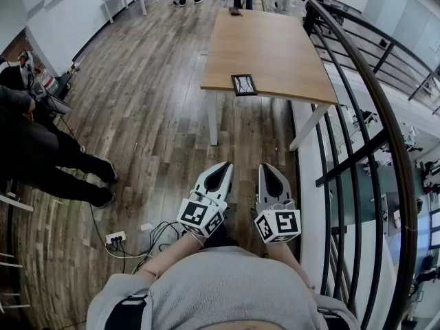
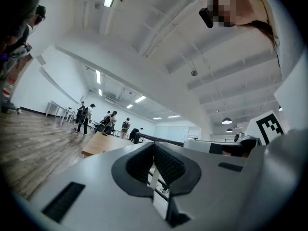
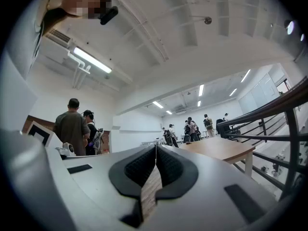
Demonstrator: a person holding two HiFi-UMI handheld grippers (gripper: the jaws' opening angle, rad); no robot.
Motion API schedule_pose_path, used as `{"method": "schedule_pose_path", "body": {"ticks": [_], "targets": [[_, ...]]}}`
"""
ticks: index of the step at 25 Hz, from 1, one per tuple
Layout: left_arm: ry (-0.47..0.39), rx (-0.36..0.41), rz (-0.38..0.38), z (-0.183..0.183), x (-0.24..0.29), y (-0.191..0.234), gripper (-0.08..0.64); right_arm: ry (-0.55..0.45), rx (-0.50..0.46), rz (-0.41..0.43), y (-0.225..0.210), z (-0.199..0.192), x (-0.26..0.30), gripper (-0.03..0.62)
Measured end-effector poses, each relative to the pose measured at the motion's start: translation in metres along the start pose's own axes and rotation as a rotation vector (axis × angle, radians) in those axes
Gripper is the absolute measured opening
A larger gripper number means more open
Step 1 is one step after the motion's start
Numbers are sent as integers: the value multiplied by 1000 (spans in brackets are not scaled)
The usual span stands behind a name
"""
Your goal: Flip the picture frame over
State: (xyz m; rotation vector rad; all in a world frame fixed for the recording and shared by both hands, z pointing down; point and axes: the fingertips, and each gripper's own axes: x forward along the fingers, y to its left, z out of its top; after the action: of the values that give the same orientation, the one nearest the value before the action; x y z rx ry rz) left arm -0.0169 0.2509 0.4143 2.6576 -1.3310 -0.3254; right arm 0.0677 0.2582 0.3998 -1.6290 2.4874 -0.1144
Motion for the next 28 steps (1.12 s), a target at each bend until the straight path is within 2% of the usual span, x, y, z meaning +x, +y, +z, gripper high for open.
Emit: {"method": "schedule_pose_path", "body": {"ticks": [6,12,17,22,28], "targets": [[-8,5,10,-2,18,13,6,-7,-18,17,-6,-2,19,17],[-18,3,9,-4,59,44,6,-11,-29,14,-29,-3,65,17],[-19,12,-7,-1,110,81,6,-15,-117,17,-44,-3,122,17],[-31,13,-26,14,167,124,6,-7,-80,17,-63,-3,190,17],[-30,13,-53,29,234,179,6,-36,-80,-8,-87,11,270,17]]}}
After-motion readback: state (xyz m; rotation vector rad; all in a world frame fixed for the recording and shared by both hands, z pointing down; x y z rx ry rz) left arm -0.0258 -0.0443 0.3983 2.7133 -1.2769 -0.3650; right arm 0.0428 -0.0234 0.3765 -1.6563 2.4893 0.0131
